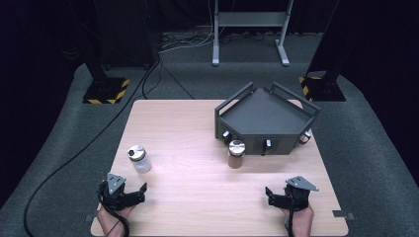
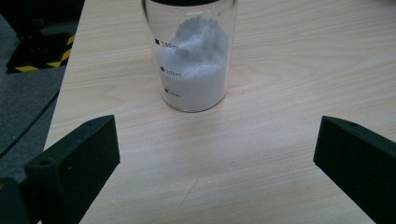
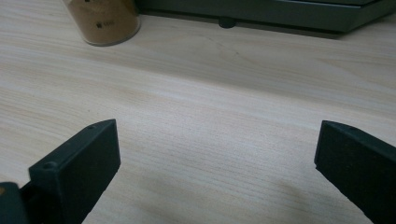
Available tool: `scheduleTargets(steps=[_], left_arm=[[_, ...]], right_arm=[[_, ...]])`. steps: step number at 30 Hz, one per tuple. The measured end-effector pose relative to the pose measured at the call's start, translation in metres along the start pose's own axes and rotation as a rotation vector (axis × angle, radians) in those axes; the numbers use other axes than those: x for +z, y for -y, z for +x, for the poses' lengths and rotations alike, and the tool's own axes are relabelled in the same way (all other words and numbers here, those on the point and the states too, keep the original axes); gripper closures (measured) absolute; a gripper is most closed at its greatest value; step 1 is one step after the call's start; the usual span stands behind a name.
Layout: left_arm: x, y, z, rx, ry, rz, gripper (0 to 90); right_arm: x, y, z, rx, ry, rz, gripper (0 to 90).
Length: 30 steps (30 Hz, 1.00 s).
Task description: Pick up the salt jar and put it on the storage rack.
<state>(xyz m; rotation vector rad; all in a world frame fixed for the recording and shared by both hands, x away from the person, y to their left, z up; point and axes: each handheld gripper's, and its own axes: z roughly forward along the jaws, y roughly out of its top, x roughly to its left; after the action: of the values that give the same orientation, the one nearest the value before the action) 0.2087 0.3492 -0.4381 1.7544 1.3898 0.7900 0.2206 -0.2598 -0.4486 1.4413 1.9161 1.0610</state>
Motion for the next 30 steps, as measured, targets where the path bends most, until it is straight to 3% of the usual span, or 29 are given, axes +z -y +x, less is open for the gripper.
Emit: scheduleTargets(steps=[13,30], left_arm=[[0.013,-0.016,-0.003,0.011,-0.015,0.012,0.2],[0.048,-0.026,0.003,-0.049,-0.012,0.036,0.2]], right_arm=[[0.001,-0.001,0.003,-0.022,0.009,0.003,0.0],[0.001,-0.002,0.004,-0.035,0.007,0.012,0.0]])
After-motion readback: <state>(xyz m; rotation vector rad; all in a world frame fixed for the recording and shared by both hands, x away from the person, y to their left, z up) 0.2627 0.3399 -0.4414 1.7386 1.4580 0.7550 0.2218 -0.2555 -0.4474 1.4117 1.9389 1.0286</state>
